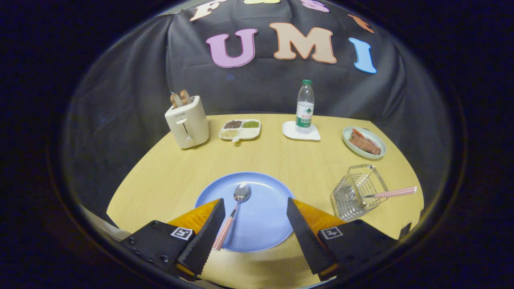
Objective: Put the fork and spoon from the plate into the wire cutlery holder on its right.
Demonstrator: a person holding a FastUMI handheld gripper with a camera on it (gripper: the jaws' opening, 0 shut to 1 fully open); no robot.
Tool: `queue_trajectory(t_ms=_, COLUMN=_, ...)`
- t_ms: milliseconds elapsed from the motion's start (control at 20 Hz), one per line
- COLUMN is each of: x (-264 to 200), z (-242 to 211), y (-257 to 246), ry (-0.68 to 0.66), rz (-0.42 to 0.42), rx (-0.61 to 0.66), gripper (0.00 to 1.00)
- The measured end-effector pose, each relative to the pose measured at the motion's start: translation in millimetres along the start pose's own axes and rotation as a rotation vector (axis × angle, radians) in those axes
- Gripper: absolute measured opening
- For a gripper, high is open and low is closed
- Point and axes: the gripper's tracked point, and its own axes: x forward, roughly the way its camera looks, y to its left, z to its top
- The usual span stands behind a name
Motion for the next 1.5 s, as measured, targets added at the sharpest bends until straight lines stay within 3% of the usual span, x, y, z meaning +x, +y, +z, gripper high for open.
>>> queue_trajectory(t_ms=650, x=35, z=-57, y=37, ry=0.14, rz=-0.005, rx=-0.062, gripper=0.96)
queue_trajectory(t_ms=1250, x=32, z=-79, y=33, ry=0.229, rz=-0.026, rx=-0.089, gripper=0.34)
queue_trajectory(t_ms=1300, x=36, z=-85, y=34, ry=0.247, rz=-0.02, rx=-0.088, gripper=0.18)
queue_trajectory(t_ms=1500, x=35, z=-85, y=21, ry=0.267, rz=-0.043, rx=-0.108, gripper=0.14)
